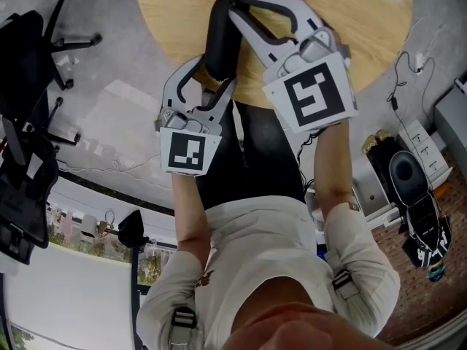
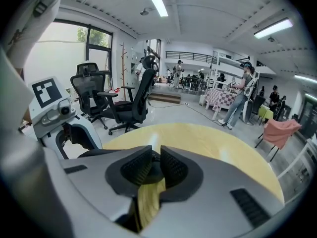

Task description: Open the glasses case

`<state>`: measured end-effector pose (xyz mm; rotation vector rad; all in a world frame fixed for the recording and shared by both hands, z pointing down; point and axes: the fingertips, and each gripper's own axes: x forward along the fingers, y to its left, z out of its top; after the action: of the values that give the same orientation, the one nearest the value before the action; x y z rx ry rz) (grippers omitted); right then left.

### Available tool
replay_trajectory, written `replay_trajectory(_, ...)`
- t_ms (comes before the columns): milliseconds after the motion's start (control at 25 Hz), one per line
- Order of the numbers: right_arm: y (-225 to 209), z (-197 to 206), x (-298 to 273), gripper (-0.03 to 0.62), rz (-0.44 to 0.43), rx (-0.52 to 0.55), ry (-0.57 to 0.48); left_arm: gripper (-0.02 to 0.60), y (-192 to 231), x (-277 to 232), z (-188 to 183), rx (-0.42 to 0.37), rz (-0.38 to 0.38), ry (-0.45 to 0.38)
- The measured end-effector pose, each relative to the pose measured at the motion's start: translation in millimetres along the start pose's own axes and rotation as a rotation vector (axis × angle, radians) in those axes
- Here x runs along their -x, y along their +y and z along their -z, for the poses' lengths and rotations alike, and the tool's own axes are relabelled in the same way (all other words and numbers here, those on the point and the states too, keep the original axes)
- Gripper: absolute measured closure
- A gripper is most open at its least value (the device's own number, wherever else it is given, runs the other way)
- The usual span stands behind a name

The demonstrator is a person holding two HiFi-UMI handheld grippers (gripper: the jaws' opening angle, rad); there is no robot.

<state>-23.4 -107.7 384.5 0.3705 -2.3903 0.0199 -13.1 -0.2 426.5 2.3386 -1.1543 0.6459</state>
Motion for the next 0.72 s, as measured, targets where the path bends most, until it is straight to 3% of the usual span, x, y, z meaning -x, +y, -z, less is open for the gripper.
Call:
replay_trajectory(480,-8,2,-5,0.552,-0.007,-0.053,-0.015,0.313,-1,2,0,-0.005,-0.006,-0.003)
replay_trajectory(720,-21,12,-13,0.574,0.043,-0.088,-0.015,0.313,-3,0,5,-0.021,-0.017,0.021)
